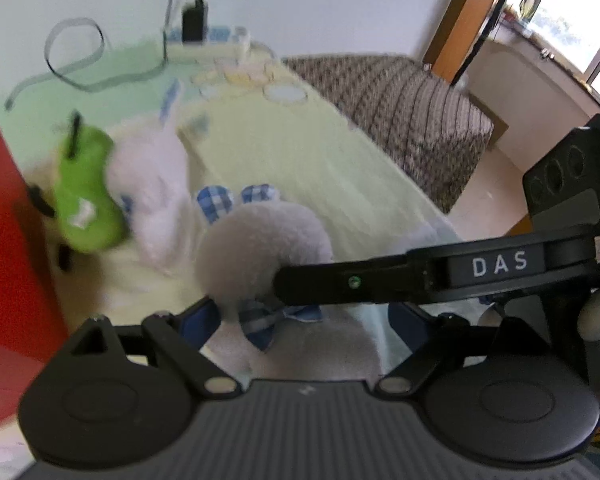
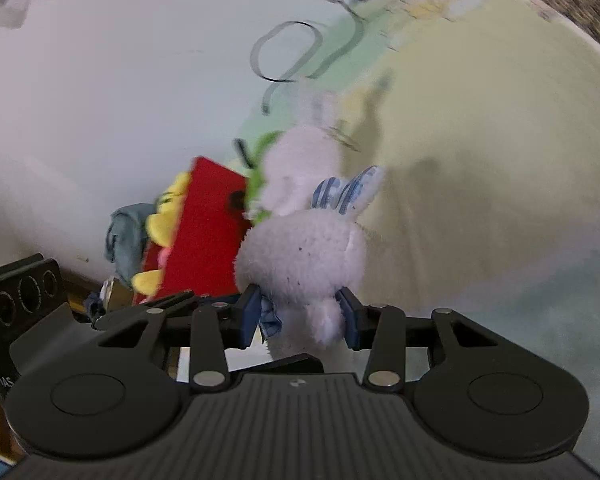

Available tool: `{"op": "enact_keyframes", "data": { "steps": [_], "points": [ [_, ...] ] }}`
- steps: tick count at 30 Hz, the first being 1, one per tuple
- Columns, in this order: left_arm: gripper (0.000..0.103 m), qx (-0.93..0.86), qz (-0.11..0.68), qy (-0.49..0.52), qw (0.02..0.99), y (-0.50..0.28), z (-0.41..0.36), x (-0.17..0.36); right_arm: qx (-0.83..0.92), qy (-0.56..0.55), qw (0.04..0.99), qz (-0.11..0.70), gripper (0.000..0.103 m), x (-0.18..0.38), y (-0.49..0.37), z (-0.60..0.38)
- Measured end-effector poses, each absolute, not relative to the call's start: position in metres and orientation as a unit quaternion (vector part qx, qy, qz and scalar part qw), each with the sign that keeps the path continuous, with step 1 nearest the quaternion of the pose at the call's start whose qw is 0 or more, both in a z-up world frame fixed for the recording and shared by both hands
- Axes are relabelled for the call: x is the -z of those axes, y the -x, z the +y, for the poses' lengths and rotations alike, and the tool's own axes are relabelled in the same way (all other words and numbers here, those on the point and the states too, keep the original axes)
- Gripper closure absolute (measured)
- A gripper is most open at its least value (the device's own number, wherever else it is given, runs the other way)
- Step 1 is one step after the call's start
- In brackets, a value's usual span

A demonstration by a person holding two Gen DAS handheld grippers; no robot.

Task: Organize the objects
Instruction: 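Lift the white bunny with the right gripper over the red box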

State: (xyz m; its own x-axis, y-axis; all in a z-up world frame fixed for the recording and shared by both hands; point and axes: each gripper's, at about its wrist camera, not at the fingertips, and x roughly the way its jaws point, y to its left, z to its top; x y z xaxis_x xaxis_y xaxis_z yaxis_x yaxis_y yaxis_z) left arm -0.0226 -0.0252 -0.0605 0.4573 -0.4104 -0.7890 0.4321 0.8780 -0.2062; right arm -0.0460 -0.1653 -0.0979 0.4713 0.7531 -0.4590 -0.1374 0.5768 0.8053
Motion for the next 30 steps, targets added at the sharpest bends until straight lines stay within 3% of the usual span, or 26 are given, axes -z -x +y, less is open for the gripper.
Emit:
{"op": "enact_keyframes", "data": {
  "steps": [14,21,30],
  "points": [
    [0.011,0.213,0.303,0.018,0.929,0.062,0.125,-0.036,-0.371,-0.317,0.823,0.292,0.059,-0.007,0.043,-0.042],
    [0.010,0.178,0.307,0.046,0.934,0.050,0.214,-0.028,-0.378,-0.279,0.831,0.297,0.061,-0.017,0.013,0.053],
    [0.011,0.167,0.377,0.079,0.907,0.002,0.279,0.031,-0.302,-0.229,0.859,0.345,0.068,0.019,-0.017,0.127]
  ]
}}
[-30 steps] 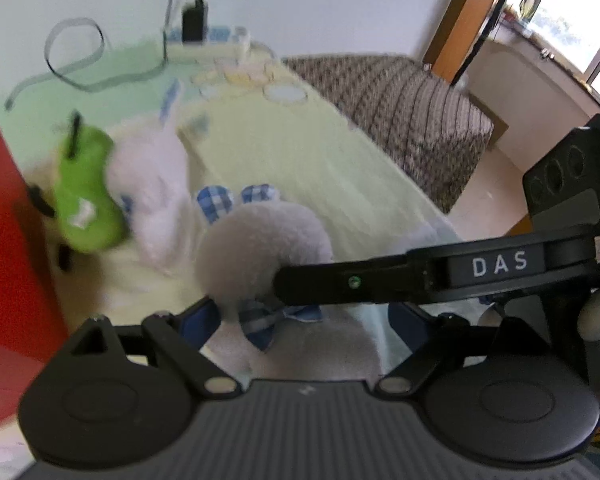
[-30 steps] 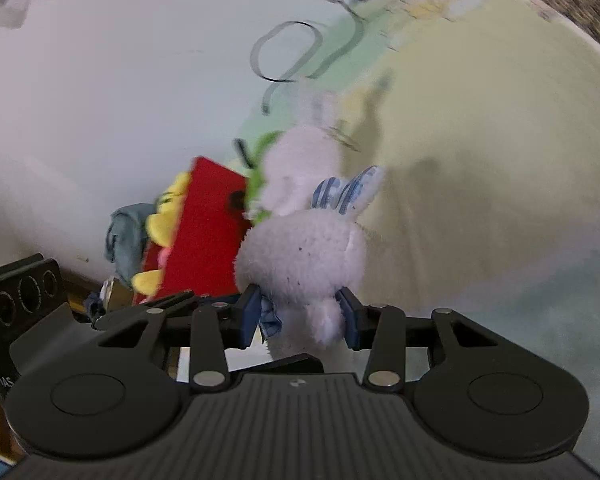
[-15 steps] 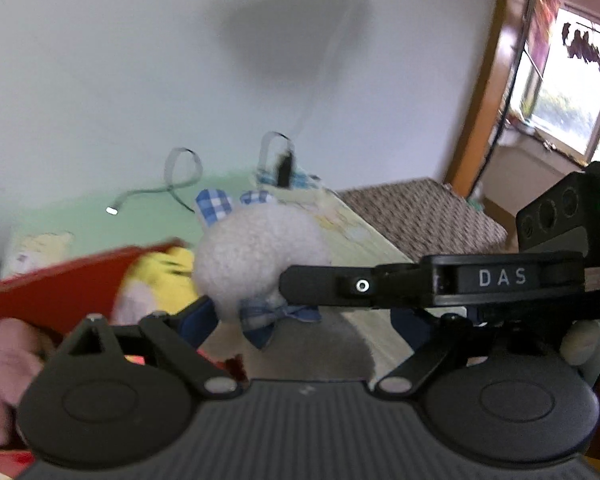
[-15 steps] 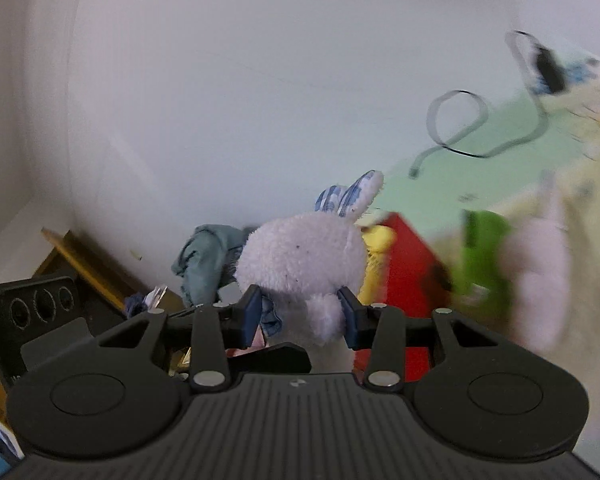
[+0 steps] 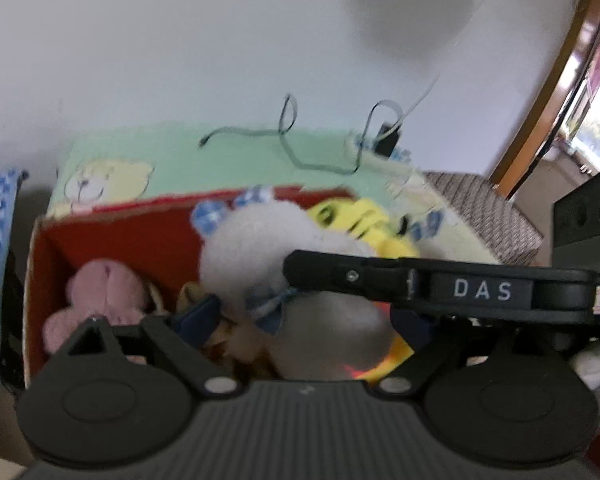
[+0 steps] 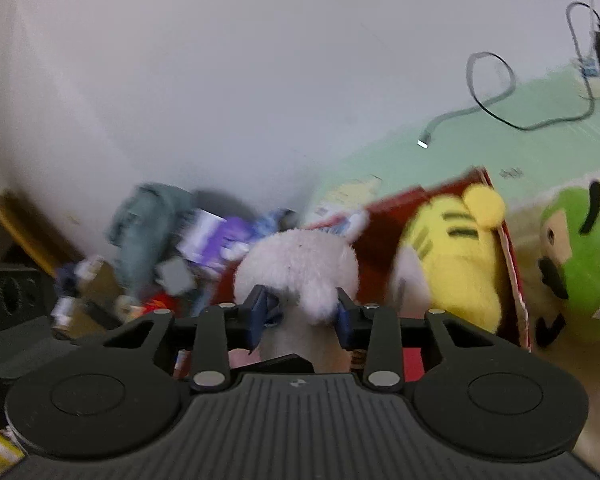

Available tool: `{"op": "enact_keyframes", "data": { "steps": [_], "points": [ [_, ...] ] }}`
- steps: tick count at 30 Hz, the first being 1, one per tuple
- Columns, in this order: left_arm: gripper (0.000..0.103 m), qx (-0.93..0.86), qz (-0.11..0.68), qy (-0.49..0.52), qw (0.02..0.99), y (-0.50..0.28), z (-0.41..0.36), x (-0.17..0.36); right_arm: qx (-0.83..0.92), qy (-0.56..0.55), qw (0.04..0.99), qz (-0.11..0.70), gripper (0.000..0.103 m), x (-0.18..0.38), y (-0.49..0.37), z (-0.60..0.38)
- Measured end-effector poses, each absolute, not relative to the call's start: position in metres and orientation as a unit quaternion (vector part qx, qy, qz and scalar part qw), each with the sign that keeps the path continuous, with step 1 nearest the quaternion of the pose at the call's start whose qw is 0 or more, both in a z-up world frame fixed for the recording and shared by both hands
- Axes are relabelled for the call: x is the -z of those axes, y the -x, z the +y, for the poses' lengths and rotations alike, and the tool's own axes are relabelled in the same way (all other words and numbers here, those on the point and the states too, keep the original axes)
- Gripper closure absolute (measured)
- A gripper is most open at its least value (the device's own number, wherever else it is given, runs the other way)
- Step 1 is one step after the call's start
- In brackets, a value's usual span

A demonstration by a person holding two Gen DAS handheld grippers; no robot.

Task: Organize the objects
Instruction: 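Lift the white bunny with the right gripper over the red box, then lower the white bunny into the box and open the right gripper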

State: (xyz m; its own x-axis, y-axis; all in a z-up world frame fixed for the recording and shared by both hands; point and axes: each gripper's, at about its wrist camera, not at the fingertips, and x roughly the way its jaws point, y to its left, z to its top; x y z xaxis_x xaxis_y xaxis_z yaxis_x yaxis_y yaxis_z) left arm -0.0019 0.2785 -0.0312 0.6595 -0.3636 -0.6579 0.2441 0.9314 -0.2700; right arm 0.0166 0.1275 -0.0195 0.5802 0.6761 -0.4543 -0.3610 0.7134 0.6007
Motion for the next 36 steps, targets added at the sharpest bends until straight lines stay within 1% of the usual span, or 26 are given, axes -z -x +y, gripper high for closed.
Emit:
{"op": "enact_keyframes", "data": {
  "steps": [4,10,12,17,23,26,28,36],
  "points": [
    [0.011,0.166,0.409,0.075,0.894,-0.015,0.282,0.057,-0.265,-0.201,0.868,0.369,0.082,0.036,-0.020,0.137],
    [0.011,0.179,0.419,0.066,0.888,-0.017,0.282,0.067,-0.243,-0.190,0.876,0.370,0.080,0.044,-0.018,0.139],
    [0.013,0.182,0.425,0.065,0.884,-0.023,0.281,0.068,-0.241,-0.182,0.880,0.367,0.078,0.045,-0.019,0.142],
    [0.013,0.174,0.429,0.031,0.886,-0.023,0.271,0.067,-0.237,-0.178,0.877,0.379,0.077,0.048,-0.019,0.147],
    [0.008,0.163,0.459,0.040,0.872,-0.038,0.273,0.075,-0.233,-0.187,0.874,0.383,0.077,0.052,-0.024,0.144],
    [0.007,0.165,0.453,0.029,0.876,-0.035,0.271,0.074,-0.234,-0.187,0.875,0.380,0.077,0.051,-0.022,0.144],
    [0.004,0.162,0.450,0.022,0.878,-0.033,0.269,0.074,-0.234,-0.193,0.875,0.378,0.077,0.050,-0.020,0.144],
    [0.003,0.147,0.447,0.003,0.882,-0.030,0.265,0.074,-0.231,-0.220,0.867,0.383,0.079,0.047,-0.018,0.130]
  ]
}}
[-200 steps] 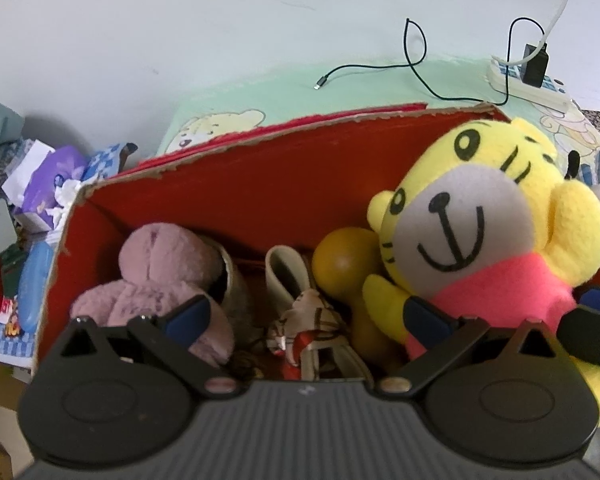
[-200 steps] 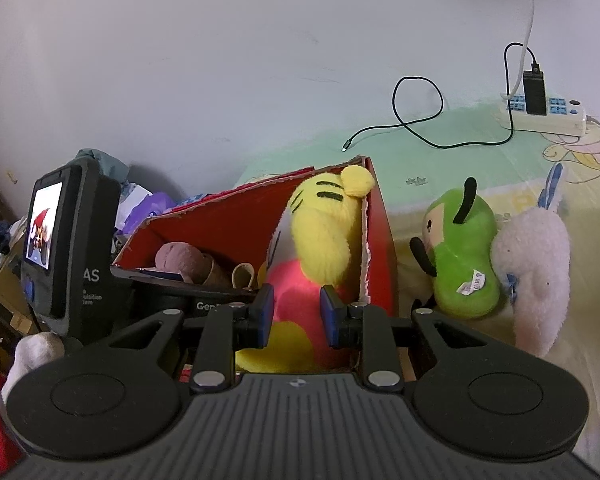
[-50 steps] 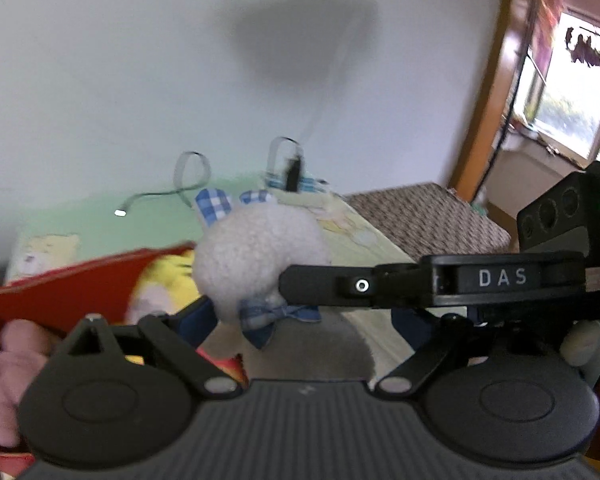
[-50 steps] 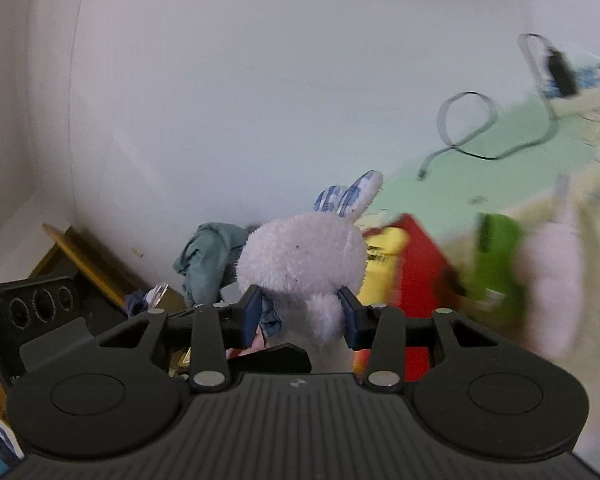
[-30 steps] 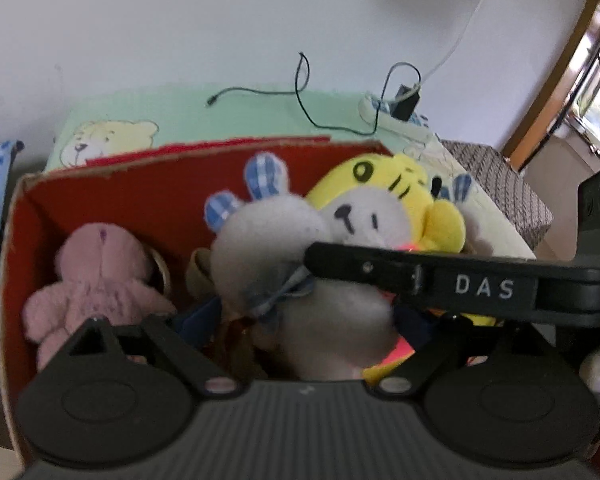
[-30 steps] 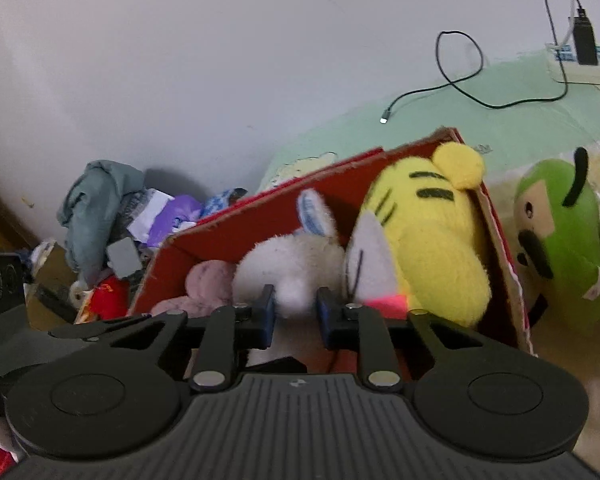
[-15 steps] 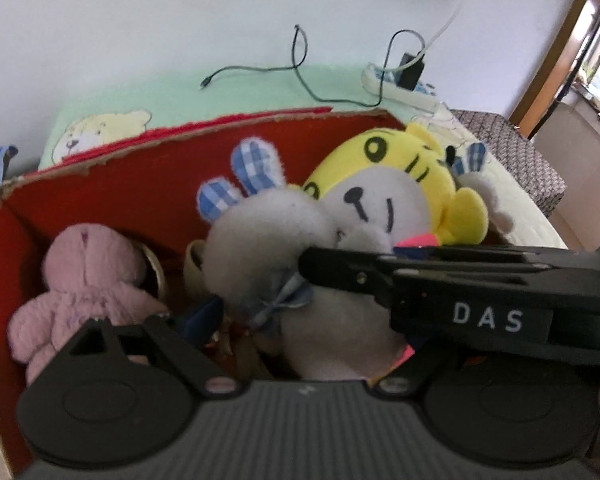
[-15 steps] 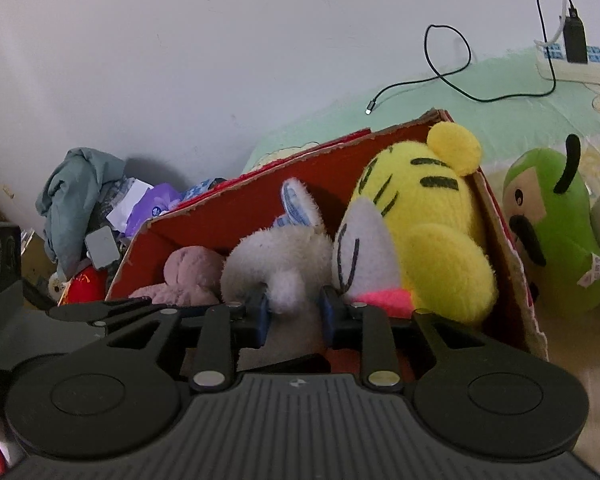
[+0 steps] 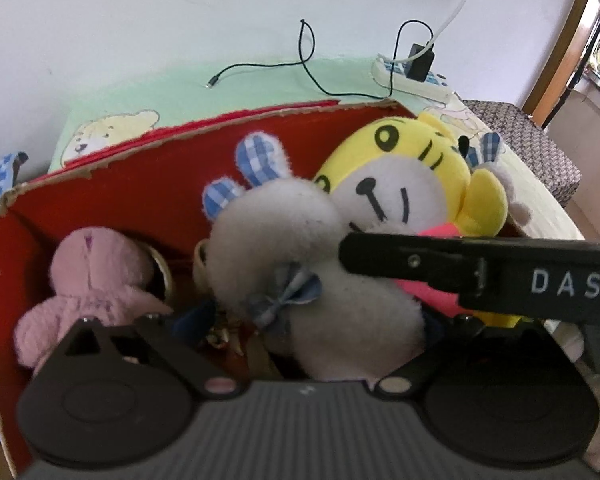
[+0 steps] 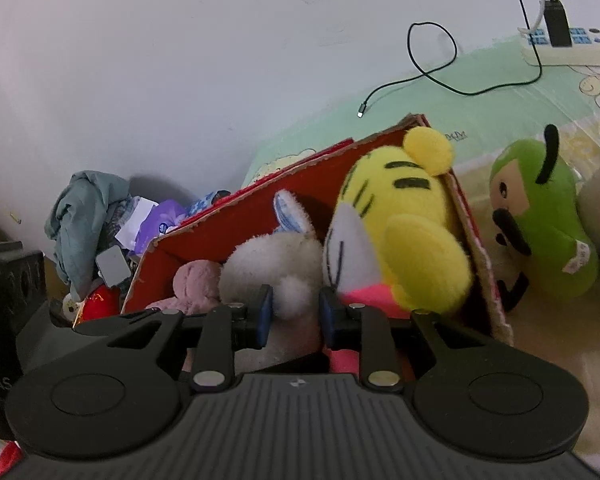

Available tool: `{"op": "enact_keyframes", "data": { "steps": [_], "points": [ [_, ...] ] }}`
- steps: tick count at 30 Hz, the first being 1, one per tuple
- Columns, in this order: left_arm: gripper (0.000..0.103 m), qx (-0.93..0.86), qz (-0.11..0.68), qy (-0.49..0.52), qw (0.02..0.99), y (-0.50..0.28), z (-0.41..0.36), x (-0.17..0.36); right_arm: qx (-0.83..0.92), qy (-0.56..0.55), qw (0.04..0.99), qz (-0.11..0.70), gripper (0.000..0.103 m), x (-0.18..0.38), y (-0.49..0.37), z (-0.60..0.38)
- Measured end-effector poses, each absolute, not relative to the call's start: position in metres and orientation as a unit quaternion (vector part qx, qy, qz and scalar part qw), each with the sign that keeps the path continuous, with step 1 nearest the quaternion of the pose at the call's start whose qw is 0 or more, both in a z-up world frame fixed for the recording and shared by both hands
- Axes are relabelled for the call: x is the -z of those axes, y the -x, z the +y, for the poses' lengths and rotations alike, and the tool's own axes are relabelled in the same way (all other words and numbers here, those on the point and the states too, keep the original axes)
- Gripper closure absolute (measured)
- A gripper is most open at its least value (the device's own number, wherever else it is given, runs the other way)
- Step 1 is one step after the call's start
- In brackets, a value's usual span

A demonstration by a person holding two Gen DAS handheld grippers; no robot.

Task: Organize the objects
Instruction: 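Lower the white bunny into the box and open the right gripper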

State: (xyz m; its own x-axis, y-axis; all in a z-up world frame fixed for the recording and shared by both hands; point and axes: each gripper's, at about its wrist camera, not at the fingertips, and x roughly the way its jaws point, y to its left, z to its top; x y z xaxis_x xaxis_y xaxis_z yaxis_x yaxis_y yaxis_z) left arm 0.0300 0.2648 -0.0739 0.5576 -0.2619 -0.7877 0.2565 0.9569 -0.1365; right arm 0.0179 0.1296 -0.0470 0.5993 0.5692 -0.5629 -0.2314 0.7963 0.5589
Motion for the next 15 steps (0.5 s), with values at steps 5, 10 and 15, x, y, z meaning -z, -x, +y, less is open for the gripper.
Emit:
{"op": "enact_keyframes", "data": {
  "steps": [5,10,15],
  "points": [
    [0.002,0.142,0.447,-0.003,0.883,-0.0298,0.2647,0.0736,-0.230,-0.219,0.868,0.382,0.079,0.0470,-0.0166,0.1316],
    [0.001,0.137,0.443,-0.020,0.886,-0.0284,0.2610,0.0733,-0.233,-0.217,0.868,0.381,0.079,0.0472,-0.0139,0.1300],
    [0.000,0.135,0.443,-0.026,0.886,-0.0285,0.2610,0.0737,-0.234,-0.222,0.868,0.377,0.079,0.0475,-0.0091,0.1274]
  ]
}}
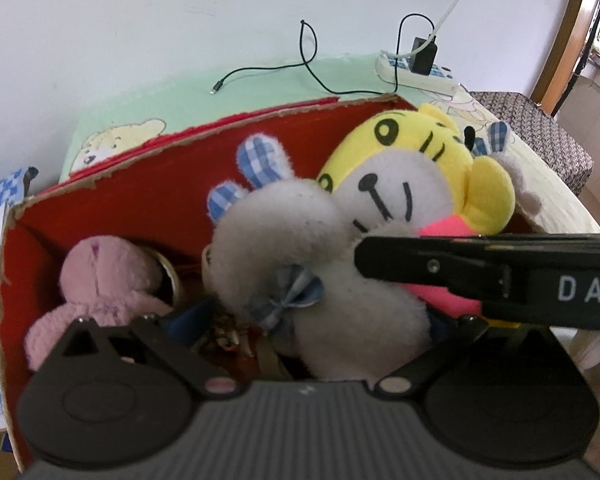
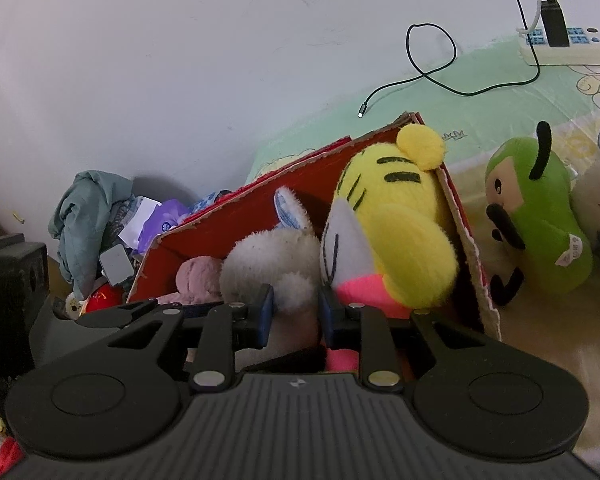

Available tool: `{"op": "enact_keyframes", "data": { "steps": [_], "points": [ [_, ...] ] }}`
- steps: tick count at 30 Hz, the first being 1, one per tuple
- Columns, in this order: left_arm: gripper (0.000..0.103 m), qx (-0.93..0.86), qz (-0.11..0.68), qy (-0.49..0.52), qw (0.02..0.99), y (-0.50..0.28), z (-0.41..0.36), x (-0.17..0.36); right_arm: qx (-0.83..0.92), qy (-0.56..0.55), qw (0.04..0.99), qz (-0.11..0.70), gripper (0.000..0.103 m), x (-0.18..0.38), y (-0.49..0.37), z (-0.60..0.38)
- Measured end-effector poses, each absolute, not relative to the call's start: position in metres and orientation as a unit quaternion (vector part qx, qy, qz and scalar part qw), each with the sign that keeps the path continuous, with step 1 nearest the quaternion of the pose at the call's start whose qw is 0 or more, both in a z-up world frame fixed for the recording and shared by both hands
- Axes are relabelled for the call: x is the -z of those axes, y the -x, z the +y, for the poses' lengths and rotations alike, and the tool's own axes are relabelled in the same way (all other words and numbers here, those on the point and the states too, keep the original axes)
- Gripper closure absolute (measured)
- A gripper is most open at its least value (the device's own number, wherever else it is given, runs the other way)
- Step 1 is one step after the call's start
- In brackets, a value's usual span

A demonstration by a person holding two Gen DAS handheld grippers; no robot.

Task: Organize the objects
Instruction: 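Lower the white bunny into the box and open the right gripper, then move the right gripper to the second white bunny on the bed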

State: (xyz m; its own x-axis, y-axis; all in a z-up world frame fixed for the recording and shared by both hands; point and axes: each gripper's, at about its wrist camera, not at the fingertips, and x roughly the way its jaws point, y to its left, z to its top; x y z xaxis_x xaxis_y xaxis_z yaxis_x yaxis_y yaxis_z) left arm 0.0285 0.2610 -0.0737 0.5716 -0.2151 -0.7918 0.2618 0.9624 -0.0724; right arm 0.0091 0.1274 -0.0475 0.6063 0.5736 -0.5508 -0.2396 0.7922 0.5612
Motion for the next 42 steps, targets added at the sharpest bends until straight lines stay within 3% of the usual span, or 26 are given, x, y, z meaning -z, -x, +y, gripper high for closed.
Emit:
{"op": "enact_keyframes", "data": {
  "steps": [27,38,42],
  "points": [
    [0.001,0.113,0.397,-0.071,0.908,-0.012,0.255,0.065,-0.213,-0.276,0.881,0.321,0.074,0.036,0.041,0.075],
    [0.002,0.083,0.379,-0.025,0.921,0.028,0.258,0.036,-0.239,-0.303,0.868,0.311,0.075,0.040,0.051,0.028],
    [0.002,0.079,0.367,-0.008,0.927,0.042,0.247,0.020,-0.234,-0.303,0.870,0.312,0.070,0.041,0.048,0.009]
  ]
}}
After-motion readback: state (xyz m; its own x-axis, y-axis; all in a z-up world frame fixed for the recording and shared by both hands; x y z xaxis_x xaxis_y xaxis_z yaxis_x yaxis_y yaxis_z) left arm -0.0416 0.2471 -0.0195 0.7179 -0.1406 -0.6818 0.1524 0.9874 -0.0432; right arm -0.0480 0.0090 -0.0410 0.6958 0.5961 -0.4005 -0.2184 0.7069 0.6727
